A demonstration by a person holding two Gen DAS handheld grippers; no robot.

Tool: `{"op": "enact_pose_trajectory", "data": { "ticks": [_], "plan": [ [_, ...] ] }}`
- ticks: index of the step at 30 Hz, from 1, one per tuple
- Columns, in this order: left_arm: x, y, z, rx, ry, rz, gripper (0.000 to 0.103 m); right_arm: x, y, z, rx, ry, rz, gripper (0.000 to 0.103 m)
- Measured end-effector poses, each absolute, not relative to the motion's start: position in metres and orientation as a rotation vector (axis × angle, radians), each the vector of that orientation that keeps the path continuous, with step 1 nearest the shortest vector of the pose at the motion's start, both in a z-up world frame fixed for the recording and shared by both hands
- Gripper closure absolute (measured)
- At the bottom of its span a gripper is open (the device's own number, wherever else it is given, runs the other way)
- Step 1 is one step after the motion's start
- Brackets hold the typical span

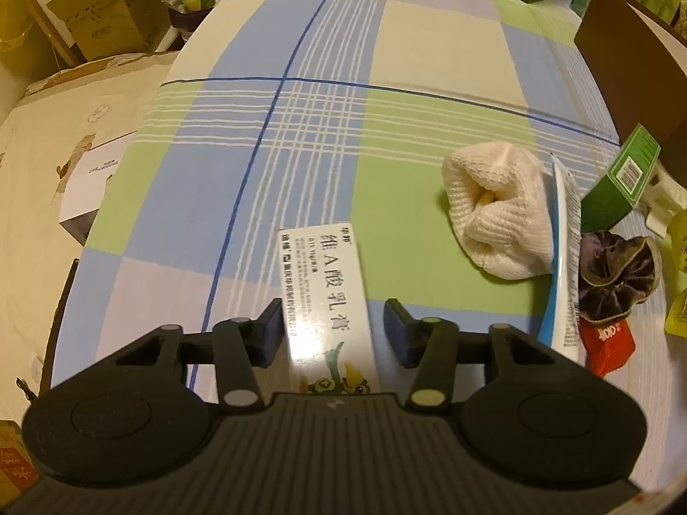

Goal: Organize objects
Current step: 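Close left tool on white medicine box while right tool grasps yellow snack packet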

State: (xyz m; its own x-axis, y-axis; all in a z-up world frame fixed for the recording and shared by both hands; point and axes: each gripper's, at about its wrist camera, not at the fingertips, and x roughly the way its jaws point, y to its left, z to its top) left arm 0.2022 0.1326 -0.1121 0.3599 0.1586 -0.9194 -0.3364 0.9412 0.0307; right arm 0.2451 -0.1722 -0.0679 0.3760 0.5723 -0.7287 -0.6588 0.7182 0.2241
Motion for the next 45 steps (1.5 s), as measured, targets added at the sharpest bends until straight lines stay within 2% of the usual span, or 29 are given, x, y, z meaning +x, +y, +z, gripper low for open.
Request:
{"op": "enact_pose_trajectory", "data": {
  "ticks": [3,10,26,31,32,35,36,45],
  "plan": [
    [0.2,0.13,-0.111,-0.174,1.166,0.312,0.067,0.247,-0.181,-0.068,-0.087,0.905,0.769,0.103],
    [0.196,0.125,-0.111,-0.177,1.177,0.297,0.069,0.252,-0.188,-0.071,-0.068,0.919,0.754,0.103],
    [0.191,0.122,-0.096,-0.194,1.162,0.302,0.069,0.256,-0.186,-0.065,-0.084,0.92,0.785,0.103],
    [0.191,0.119,-0.098,-0.198,1.174,0.304,0.069,0.267,-0.186,-0.075,-0.046,0.998,0.733,0.103],
    [0.19,0.118,-0.099,-0.201,1.175,0.302,0.069,0.268,-0.186,-0.077,-0.047,1.008,0.712,0.096],
    [0.19,0.117,-0.1,-0.202,1.182,0.299,0.069,0.272,-0.187,-0.084,-0.038,1.051,0.696,0.061],
    [0.19,0.117,-0.101,-0.204,1.183,0.299,0.069,0.273,-0.187,-0.086,-0.026,1.055,0.69,0.058],
    [0.19,0.12,-0.103,-0.212,1.186,0.299,0.069,0.282,-0.165,-0.101,-0.11,1.089,0.734,0.059]
  ]
}}
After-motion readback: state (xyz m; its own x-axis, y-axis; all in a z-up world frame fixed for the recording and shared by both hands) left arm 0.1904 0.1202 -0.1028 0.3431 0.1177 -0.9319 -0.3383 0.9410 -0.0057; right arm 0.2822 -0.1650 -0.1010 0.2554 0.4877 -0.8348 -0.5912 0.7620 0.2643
